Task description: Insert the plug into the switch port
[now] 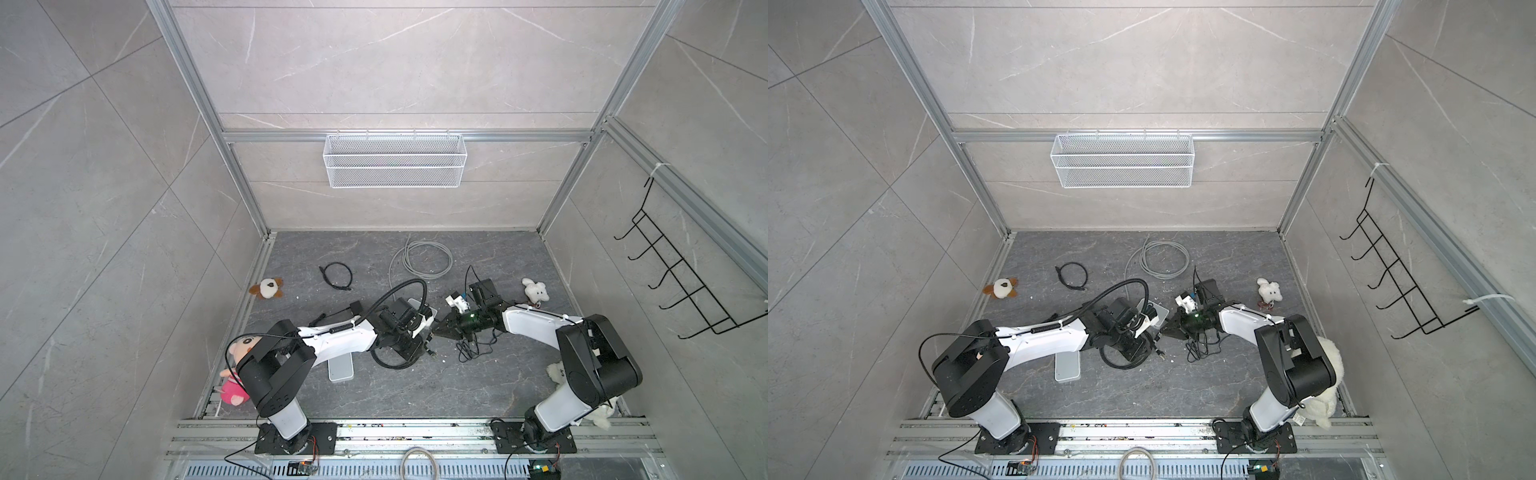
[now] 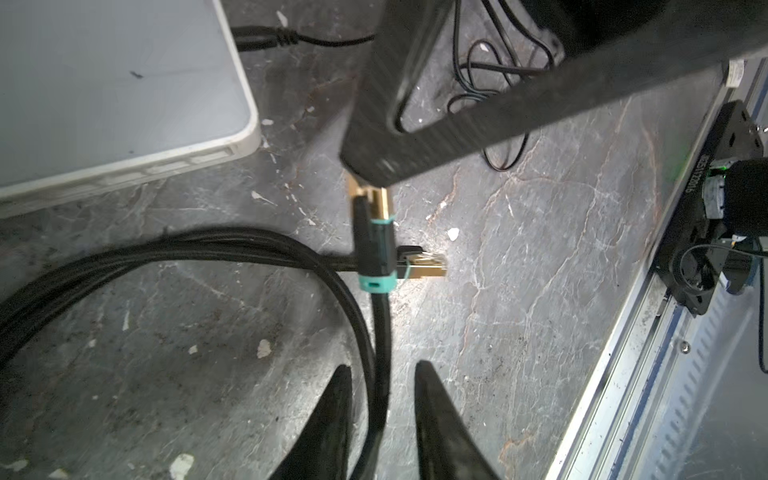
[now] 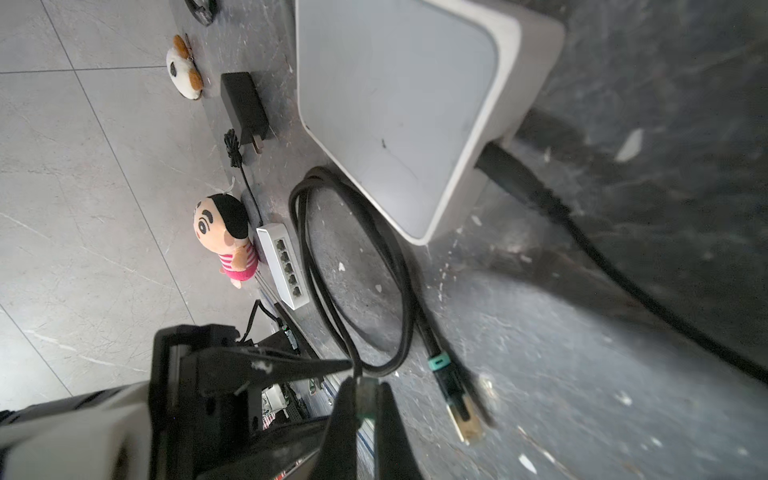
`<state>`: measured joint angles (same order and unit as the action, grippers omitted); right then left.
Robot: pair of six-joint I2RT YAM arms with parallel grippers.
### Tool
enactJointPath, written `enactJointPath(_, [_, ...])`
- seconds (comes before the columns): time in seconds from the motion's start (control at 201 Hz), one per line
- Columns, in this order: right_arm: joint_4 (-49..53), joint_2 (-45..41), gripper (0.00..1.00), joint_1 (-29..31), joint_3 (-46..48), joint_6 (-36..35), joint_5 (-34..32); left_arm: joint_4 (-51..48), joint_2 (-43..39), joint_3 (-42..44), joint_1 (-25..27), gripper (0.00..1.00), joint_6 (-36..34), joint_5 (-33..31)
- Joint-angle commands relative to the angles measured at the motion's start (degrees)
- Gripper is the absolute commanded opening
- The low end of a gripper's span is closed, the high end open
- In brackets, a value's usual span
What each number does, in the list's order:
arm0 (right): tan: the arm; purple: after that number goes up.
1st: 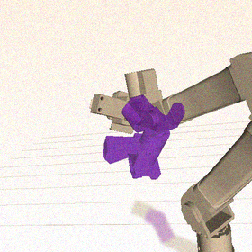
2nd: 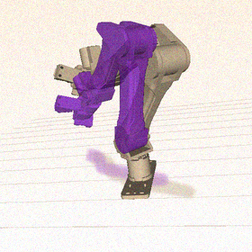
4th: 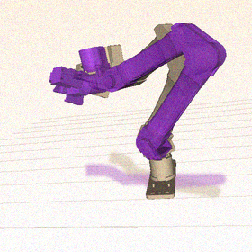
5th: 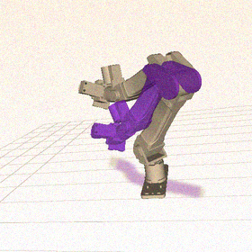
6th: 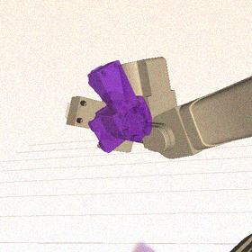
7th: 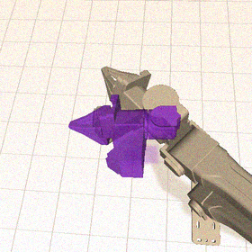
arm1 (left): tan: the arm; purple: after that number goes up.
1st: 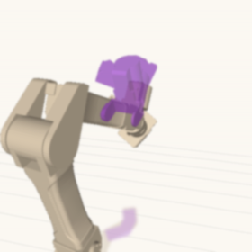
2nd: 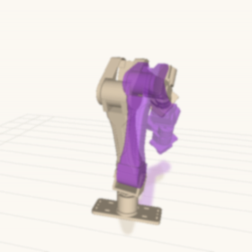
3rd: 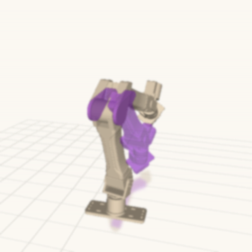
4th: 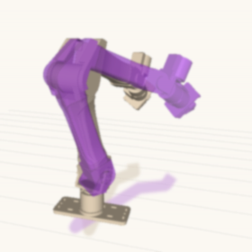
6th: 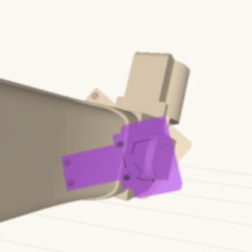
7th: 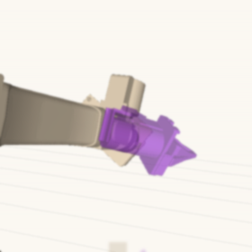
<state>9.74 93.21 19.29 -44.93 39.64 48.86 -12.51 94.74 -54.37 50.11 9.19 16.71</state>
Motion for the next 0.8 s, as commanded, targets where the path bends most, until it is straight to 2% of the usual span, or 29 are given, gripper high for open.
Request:
enactJointPath(0.0, [-2.95, -1.79, 0.02, 0.35, 1.81, 1.9, 0.22, 7.94, -4.16, 3.63, -2.64, 0.39, 5.5, 2.63])
enactJointPath(0.149, [-5.85, -2.15, 0.02, 0.28, 2.97, 3.25, 0.81, 19.89, -6.7, 8.22, -4.14, 0.43, 11.87, 6.95])
enactJointPath(0.393, [-8.28, -2.38, 0.02, 0.32, 3.53, 5.7, 1.18, 27.05, -2.41, 8.74, -4.08, 0.47, 15.46, 11.72])
enactJointPath(0.791, [-9.65, -2.69, 0.01, 0.23, 3.79, 7.12, 2.56, 25.51, 2.43, 7.38, -3.95, 0.4, 13.53, 10.46])
